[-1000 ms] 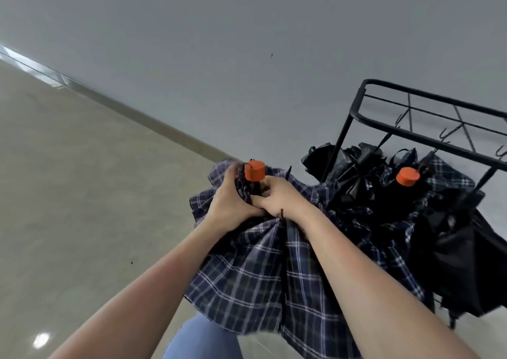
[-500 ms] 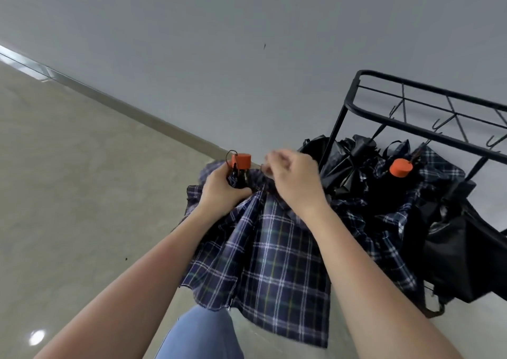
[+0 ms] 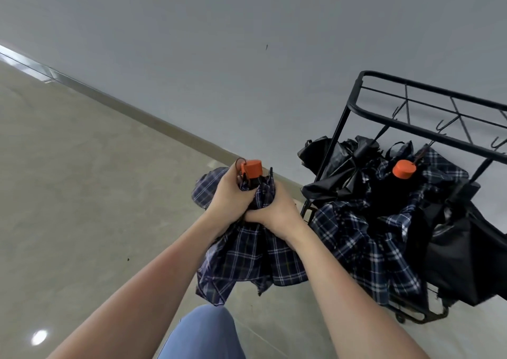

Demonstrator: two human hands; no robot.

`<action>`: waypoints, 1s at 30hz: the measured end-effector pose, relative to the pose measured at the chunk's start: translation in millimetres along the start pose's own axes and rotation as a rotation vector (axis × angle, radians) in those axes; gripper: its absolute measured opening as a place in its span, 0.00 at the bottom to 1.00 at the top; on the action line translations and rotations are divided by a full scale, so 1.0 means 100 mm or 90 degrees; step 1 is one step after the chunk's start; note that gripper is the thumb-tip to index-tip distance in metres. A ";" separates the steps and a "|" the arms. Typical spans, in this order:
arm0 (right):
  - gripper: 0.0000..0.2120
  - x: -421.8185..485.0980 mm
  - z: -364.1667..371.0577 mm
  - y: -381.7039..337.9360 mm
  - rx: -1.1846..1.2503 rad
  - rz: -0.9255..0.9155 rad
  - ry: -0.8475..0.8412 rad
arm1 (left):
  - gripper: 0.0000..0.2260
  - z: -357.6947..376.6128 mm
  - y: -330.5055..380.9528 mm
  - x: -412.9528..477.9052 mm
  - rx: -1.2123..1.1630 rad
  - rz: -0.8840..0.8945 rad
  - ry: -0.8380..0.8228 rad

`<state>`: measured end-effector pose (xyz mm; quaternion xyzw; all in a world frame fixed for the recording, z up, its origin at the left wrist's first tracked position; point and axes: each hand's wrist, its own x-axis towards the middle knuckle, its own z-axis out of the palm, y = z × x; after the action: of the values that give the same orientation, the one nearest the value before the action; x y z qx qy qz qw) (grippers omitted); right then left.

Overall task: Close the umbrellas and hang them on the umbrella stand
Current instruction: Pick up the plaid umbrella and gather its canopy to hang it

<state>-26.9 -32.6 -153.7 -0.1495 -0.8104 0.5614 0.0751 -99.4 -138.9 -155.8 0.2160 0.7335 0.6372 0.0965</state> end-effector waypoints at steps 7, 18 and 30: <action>0.20 0.00 -0.06 0.13 -0.019 0.028 0.090 | 0.13 -0.17 0.08 -0.06 -0.083 -0.062 -0.048; 0.21 -0.03 0.03 0.11 -0.045 0.025 0.104 | 0.10 -0.24 0.32 0.07 -0.023 -0.077 0.014; 0.21 -0.12 -0.04 0.23 -0.173 0.025 0.078 | 0.11 -0.34 0.65 0.17 -0.104 -0.078 0.045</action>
<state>-11.2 -26.0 -173.0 -0.2079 -0.8699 0.4376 0.0924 -116.6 -155.8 -84.0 0.1391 0.6942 0.6948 0.1265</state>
